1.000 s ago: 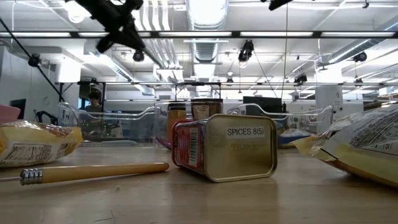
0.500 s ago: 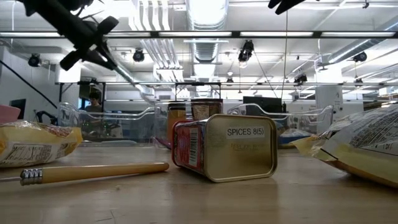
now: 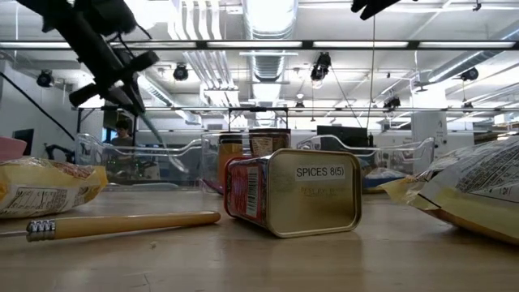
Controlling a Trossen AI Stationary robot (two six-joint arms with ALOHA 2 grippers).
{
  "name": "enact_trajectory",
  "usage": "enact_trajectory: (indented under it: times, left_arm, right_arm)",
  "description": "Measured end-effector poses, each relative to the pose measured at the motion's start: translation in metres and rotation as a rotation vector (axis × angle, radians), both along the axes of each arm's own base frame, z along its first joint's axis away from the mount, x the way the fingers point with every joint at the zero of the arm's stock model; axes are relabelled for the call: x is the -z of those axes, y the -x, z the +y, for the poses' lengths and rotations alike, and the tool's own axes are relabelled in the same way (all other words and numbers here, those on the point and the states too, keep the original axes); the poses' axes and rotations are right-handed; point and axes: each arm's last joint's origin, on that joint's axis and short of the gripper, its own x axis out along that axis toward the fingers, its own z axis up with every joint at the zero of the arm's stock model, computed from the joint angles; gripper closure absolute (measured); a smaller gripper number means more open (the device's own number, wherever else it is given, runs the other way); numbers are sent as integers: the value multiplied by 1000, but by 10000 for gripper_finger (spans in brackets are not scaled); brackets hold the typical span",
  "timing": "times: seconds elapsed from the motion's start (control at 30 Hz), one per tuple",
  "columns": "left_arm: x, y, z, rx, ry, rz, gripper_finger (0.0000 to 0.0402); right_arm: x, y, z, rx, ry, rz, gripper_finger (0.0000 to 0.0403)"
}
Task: Pick & Place Food Item
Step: Put the light blue spoon into the left transparent bin
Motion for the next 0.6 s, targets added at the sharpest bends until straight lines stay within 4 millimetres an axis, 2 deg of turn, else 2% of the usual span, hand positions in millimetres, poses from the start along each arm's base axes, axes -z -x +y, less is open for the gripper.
enact_trajectory:
  times: [0.17, 0.3, 0.6]
  left_arm:
    - [17, -13, 10, 11, 79, 76, 348]
    - [23, -19, 16, 18, 96, 99, 348]
    - [39, -22, 18, 36, 181, 211, 348]
  right_arm:
    - [0, 0, 0, 0, -2, -1, 213]
    - [0, 0, 0, 2, -9, -4, 213]
    - [0, 0, 0, 3, -11, -4, 213]
